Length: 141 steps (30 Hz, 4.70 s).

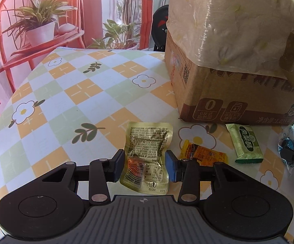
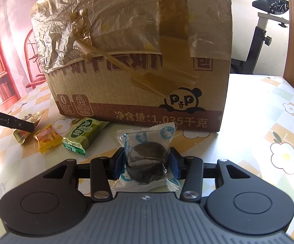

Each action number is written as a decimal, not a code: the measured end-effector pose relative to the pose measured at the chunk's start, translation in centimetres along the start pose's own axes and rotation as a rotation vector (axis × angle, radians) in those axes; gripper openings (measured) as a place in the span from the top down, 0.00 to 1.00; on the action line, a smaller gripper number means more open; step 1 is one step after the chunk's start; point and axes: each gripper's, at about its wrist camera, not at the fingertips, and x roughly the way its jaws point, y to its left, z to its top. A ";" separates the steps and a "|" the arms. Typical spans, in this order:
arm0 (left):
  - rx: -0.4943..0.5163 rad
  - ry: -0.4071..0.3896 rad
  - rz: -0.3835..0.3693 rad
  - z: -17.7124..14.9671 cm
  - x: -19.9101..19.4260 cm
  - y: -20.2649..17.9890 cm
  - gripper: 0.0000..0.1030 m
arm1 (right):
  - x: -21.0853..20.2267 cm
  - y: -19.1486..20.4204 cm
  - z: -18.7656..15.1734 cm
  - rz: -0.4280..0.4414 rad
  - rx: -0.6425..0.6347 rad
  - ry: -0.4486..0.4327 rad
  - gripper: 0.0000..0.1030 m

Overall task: Organize snacks
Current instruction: 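Grasp the gold jerky pouch with the left tool while the right tool holds the cake, then carry both held snacks over the box and open both tools inside, then lower both open tools back to the snacks in front of the box, then grasp the green cracker pack with the right tool while the left tool lowers to the yellow candy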

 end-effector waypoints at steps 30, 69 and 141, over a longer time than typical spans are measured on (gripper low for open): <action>-0.045 -0.408 0.008 4.1 -13.6 -4.1 0.60 | -8.6 4.7 6.8 0.261 -0.212 -0.296 0.55; 0.072 -0.273 0.020 18.4 -9.2 -13.8 0.32 | -9.0 0.6 20.5 0.073 -0.041 -0.248 0.38; -0.069 0.104 0.019 1.7 3.0 -10.2 0.41 | -0.5 1.6 1.0 0.044 -0.055 0.031 0.59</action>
